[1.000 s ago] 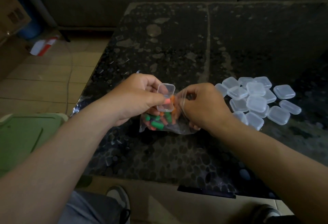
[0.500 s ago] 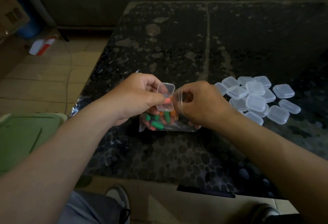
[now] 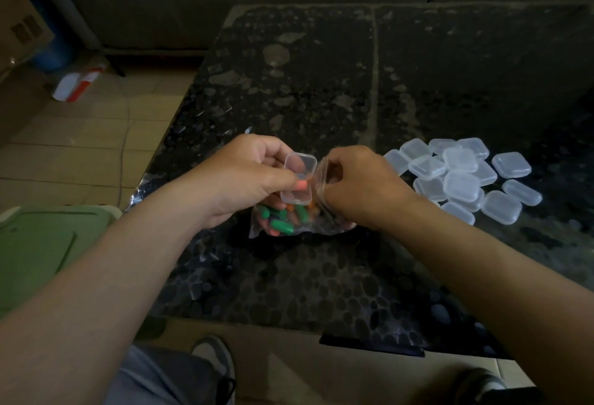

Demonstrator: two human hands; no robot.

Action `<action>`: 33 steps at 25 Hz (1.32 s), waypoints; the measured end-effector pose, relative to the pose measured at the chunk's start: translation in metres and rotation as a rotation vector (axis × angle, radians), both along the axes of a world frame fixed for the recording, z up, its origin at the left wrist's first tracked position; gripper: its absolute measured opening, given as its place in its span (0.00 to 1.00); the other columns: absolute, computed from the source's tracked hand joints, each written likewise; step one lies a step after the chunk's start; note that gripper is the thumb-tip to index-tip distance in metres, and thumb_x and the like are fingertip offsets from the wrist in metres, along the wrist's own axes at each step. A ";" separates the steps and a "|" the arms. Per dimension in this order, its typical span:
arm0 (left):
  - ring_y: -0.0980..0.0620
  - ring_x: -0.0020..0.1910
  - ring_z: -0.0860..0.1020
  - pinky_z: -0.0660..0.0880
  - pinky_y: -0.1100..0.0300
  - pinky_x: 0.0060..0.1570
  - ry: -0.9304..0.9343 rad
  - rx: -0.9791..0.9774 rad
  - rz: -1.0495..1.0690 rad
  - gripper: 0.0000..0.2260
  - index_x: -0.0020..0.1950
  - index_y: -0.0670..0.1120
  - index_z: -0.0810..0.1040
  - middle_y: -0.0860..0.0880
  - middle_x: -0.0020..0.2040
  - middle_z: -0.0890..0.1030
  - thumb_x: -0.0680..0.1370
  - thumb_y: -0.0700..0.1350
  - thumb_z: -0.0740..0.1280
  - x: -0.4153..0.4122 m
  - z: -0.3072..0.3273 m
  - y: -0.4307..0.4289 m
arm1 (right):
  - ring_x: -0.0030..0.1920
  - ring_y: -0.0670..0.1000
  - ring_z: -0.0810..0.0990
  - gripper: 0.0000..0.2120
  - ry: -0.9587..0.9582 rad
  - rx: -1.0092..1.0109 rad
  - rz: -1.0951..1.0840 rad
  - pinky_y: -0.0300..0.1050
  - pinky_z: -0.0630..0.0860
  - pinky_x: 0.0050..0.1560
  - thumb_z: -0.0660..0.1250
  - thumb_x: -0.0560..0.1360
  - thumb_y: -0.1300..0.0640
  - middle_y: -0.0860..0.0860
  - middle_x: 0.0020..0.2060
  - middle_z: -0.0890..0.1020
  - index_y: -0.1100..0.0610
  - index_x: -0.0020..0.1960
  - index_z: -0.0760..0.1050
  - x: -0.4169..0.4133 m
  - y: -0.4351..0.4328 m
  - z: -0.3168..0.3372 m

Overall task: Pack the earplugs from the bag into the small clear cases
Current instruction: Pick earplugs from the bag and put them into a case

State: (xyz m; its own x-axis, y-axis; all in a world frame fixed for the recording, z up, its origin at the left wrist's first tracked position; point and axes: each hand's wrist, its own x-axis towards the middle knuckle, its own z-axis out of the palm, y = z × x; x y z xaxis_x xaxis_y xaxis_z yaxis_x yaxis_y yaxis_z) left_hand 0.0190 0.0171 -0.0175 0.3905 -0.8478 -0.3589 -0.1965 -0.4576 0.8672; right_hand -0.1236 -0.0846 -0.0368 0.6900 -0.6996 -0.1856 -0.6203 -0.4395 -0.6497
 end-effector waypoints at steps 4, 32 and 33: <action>0.56 0.39 0.84 0.77 0.62 0.39 0.015 -0.001 -0.015 0.08 0.53 0.43 0.83 0.50 0.39 0.86 0.75 0.36 0.75 0.002 0.000 0.001 | 0.43 0.52 0.82 0.08 0.006 -0.084 -0.033 0.55 0.82 0.48 0.67 0.77 0.48 0.50 0.41 0.82 0.53 0.49 0.79 0.003 0.006 -0.003; 0.51 0.41 0.85 0.79 0.61 0.36 0.110 0.069 -0.151 0.08 0.55 0.39 0.82 0.44 0.45 0.87 0.76 0.35 0.74 0.003 0.004 0.005 | 0.41 0.50 0.81 0.05 0.179 -0.168 0.175 0.48 0.81 0.44 0.68 0.79 0.53 0.51 0.40 0.81 0.52 0.45 0.79 -0.002 0.009 0.015; 0.50 0.42 0.85 0.79 0.60 0.36 0.098 0.071 -0.150 0.08 0.55 0.40 0.82 0.42 0.47 0.87 0.76 0.36 0.74 0.003 0.004 0.005 | 0.42 0.50 0.81 0.04 0.177 -0.151 0.183 0.49 0.81 0.45 0.68 0.78 0.53 0.51 0.41 0.82 0.52 0.45 0.79 -0.003 0.007 0.015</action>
